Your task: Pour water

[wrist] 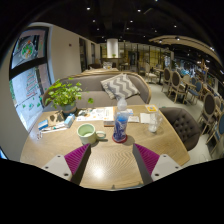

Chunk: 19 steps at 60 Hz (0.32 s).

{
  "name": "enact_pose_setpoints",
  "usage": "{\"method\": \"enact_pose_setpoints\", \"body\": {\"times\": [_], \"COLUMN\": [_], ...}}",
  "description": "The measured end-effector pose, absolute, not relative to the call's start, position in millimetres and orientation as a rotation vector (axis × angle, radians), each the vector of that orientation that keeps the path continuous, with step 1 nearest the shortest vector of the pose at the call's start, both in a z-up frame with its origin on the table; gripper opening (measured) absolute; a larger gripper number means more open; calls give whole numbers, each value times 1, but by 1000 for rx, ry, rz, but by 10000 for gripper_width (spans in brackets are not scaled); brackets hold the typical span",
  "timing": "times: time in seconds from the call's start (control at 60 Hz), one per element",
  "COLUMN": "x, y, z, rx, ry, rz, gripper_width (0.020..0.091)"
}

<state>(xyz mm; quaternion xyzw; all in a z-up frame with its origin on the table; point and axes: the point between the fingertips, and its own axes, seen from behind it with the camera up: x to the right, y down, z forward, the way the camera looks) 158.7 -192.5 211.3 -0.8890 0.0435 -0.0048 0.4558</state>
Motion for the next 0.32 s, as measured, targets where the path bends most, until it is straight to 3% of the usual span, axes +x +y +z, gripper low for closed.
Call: {"method": "enact_pose_setpoints", "body": {"times": [0.317], "x": [167], "y": [-219], "z": [229], "rx": [-2181], "ry": [107], "rz": [-72], "gripper_width": [857]}}
